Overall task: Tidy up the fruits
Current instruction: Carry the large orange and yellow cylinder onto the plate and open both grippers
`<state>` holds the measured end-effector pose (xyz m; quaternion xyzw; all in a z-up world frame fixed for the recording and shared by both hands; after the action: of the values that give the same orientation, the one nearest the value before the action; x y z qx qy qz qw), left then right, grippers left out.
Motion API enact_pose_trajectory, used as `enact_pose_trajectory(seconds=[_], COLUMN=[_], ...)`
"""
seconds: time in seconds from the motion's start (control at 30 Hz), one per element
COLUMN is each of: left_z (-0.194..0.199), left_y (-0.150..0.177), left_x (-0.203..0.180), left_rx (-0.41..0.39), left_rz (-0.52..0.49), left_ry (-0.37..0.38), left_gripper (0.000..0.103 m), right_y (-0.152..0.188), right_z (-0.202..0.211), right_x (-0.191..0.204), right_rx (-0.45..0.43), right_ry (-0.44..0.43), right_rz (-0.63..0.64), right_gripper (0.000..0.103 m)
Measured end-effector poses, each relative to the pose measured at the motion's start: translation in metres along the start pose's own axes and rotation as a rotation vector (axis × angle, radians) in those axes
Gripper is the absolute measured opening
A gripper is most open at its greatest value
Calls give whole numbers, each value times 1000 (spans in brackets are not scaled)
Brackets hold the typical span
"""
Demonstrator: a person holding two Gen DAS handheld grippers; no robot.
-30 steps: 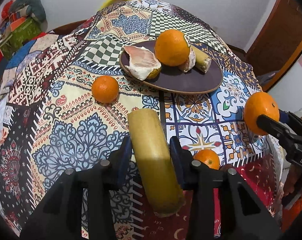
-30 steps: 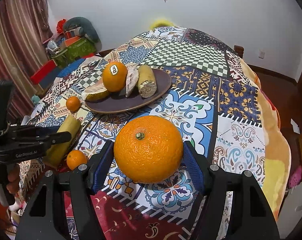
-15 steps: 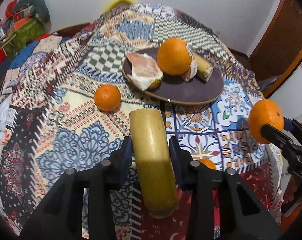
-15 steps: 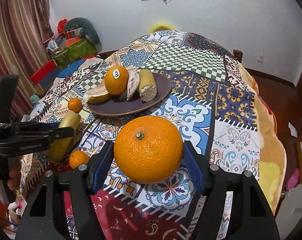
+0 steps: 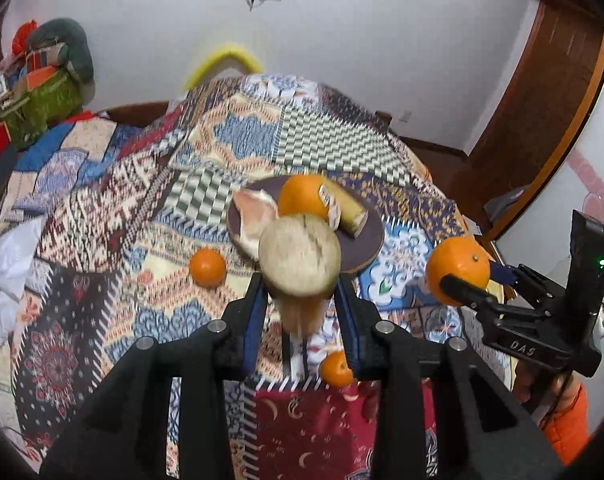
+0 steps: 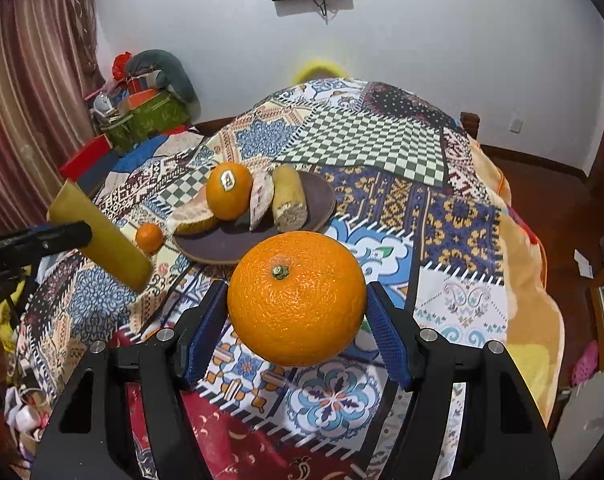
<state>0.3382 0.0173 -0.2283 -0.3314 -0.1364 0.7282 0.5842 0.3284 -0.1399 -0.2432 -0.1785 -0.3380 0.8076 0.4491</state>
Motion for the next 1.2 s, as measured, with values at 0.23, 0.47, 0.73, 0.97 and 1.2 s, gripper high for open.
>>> enact_pose_trajectory(seconds=[0.23,0.47,0.73,0.97,1.2], left_z=[-11,-26,-45,-62,-81], left_y=[-15,-20,-29,-35,-41], left_x=[-15,-24,-26,-21,-1], left_rx=[-23,-25,-17,1,14], left_rz=[-33,-65,-49,-13,42], left_ry=[-5,-19,-10,5,-28], left_gripper=[34,34,34,34,34], right_y=[-11,-21,-31,-38,-47], right_z=[-5,-16,-29,-44,-62], right_x=[-2,-4,-3,6,16], right_rx=[-15,-23,-30,-25,-17], right_ry=[-1,-16,-36,-57,-74], right_rz=[10,12,16,42,72], right_gripper=[66,66,66,66,66])
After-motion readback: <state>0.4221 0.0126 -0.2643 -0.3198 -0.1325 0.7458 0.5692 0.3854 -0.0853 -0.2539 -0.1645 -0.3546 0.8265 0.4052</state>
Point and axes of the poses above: each gripper's, at about its wrist camera, not at the fingertips, and z roughly against the way its jaws point, x to its left, y to its underside, the point moved 10 cm from there along -z, roughly the way its jaws point, and after that the axes turned 13 degrees about z, right-handed, at the moved point
